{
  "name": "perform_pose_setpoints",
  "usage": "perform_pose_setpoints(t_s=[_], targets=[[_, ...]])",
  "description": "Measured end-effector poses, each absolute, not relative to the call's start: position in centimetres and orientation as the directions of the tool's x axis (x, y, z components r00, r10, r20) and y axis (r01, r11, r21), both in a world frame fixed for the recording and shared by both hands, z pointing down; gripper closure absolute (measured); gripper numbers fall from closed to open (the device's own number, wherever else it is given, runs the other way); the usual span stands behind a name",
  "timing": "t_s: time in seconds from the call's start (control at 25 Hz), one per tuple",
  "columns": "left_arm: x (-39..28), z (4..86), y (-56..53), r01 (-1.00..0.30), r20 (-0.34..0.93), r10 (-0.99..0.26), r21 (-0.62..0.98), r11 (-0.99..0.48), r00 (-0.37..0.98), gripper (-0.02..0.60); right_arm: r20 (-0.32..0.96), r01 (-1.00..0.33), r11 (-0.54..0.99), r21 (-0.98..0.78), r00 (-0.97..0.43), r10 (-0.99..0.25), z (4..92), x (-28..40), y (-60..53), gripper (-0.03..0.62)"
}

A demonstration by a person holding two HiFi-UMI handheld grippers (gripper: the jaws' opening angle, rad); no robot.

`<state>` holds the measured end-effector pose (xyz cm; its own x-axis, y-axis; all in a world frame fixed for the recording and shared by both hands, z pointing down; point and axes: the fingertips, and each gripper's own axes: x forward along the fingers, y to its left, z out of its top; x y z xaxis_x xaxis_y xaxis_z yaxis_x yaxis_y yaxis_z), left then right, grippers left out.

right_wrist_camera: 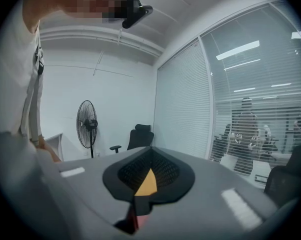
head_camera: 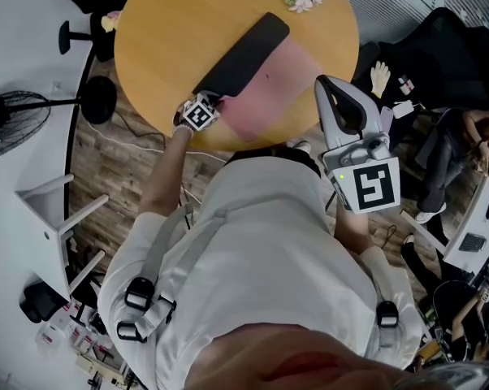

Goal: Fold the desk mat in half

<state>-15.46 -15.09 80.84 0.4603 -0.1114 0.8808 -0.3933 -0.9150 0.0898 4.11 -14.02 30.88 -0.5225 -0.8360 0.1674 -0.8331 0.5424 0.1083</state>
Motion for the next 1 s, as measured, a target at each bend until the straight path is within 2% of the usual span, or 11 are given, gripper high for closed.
perform_pose_setpoints(t_s=[1.0], targets=[[-10.1,81.3,-7.0,-0.155,0.887,0.051,0.136,-0.978,0.459,0.543,0.161,-0.832,0.544,0.111,-0.525,-0.836,30.7,5.9,-13.3,0.589]])
